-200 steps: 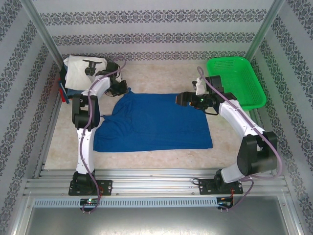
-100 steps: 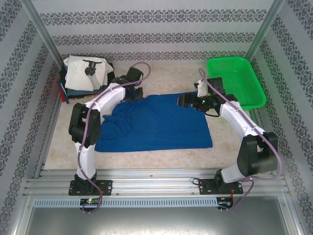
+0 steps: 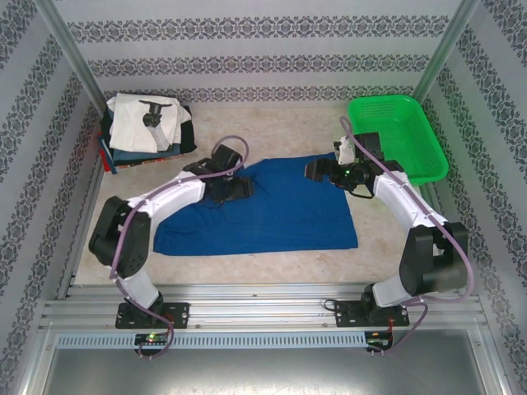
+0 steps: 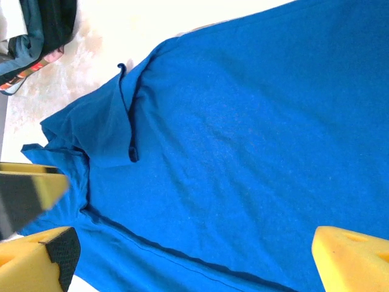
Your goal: Fold and stack the t-shirts
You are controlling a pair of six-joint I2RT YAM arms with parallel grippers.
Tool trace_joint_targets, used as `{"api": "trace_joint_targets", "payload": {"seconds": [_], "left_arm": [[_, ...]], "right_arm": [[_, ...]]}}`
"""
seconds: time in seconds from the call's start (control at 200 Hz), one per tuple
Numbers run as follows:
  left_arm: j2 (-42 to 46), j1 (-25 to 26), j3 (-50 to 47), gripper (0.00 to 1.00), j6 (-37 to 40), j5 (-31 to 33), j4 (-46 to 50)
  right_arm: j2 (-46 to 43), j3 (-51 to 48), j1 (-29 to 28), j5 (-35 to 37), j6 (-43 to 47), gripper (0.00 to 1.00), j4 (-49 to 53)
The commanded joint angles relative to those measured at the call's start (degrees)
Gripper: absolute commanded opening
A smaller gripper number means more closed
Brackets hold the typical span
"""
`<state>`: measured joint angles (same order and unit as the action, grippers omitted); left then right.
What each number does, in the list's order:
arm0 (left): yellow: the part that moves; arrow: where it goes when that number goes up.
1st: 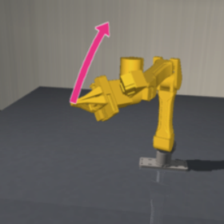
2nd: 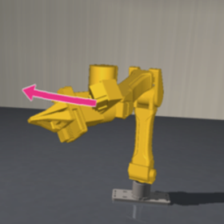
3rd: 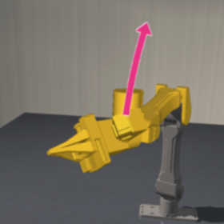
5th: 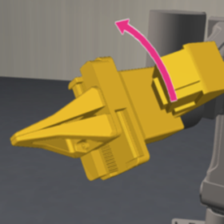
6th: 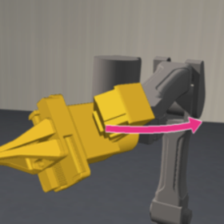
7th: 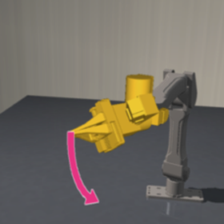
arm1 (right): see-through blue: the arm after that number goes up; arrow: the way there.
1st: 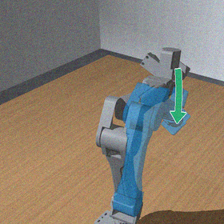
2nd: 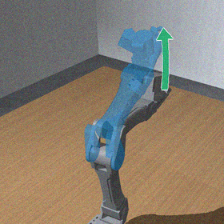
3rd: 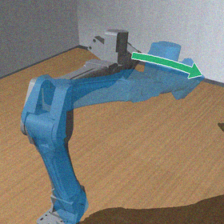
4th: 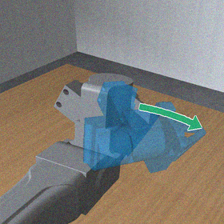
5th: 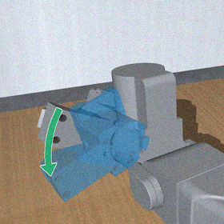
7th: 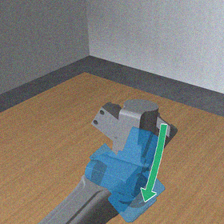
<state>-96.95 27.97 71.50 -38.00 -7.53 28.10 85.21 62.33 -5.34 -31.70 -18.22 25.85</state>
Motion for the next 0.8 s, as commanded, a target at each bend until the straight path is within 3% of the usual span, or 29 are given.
{"api": "trace_joint_targets", "payload": {"seconds": [0.0,0.115,0.205,0.35,0.59,0.794], "left_arm": [[3.7,-5.2,4.7,0.80,0.8,0.4,-0.2],[-0.9,-12.7,12.1,0.83,6.7,-6.4,3.5],[-8.7,-15.5,21.1,0.82,14.8,-11.7,9.4],[-22.5,-17.5,35.6,0.76,22.9,-17.6,18.5],[-35.8,-17.9,46.4,0.68,28.1,-29.8,18.2],[-39.8,-17.3,46.7,0.61,27.0,-29.0,15.3]], "right_arm": [[-1.3,-0.5,0.5,0.6,-0.5,0.98,-0.7],[-1.2,-0.5,0.6,0.1,-0.6,0.98,-1.0],[-1.2,-0.6,0.5,-0.5,-0.8,0.98,-1.1],[-1.3,-0.7,0.4,-1.3,-0.5,0.98,-0.7],[-2.4,-2.1,0.2,-1.6,-0.5,0.98,-0.3],[-3.7,-3.0,0.2,-1.3,-0.5,0.98,0.2]]}}
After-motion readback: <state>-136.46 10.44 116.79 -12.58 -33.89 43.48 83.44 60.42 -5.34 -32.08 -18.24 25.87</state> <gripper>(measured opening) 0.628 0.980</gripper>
